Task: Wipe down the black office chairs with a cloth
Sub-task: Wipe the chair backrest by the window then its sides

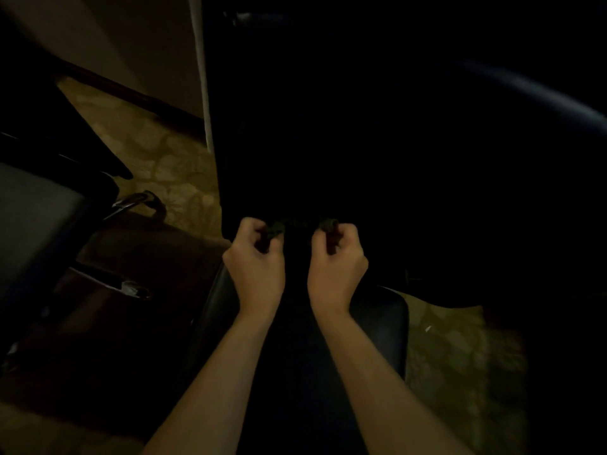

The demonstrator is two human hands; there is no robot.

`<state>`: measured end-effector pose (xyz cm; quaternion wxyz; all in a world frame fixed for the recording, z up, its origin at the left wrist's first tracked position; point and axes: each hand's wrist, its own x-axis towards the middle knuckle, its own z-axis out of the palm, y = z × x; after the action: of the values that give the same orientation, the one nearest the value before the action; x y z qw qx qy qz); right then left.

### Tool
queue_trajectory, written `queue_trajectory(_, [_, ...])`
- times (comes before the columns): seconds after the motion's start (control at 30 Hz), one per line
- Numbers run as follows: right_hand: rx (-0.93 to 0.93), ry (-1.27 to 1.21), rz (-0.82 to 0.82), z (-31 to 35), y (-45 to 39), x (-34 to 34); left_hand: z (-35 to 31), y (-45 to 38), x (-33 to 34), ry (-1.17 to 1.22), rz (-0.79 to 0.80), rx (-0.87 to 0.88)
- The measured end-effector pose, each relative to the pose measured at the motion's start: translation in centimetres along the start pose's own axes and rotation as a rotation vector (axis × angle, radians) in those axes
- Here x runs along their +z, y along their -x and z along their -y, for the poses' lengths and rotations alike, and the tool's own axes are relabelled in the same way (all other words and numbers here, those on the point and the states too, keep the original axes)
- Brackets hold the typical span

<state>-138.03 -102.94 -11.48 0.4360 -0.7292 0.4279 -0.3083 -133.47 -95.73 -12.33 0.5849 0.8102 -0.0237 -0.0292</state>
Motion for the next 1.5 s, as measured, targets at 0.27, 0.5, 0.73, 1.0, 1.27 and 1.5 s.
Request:
queue_trajectory(0.27, [-0.213, -0.051, -0.098, 9.9, -4.4, -2.6, -10.6, -3.8, -1.5, 0.237, -0.078, 0.080])
queue_trajectory(0.5, [-0.207, -0.067, -0.067, 11.3, -3.7, -0.4, -10.6, -6.0, -3.5, 0.135, -0.056, 0.153])
queue_trajectory(0.73, [-0.116, 0.092, 0.120, 5.2, -0.1, 1.9, -3.7, -2.8, -4.1, -0.020, -0.004, -0.021])
queue_trajectory(1.0, [0.212, 0.059, 0.150, -1.0, 3.0, 3.7, 3.3, -1.0, -3.4, 0.004, 0.070, -0.317])
queue_trajectory(1.27, [0.160, -0.185, 0.032, 2.6, 1.8, 2.3, -1.5, -1.4, -3.9, 0.195, -0.030, -0.228])
queue_trajectory(1.5, [-0.086, -0.214, -0.077, 6.4, -1.4, -0.1, -7.1, -3.4, -2.4, 0.164, -0.029, 0.135])
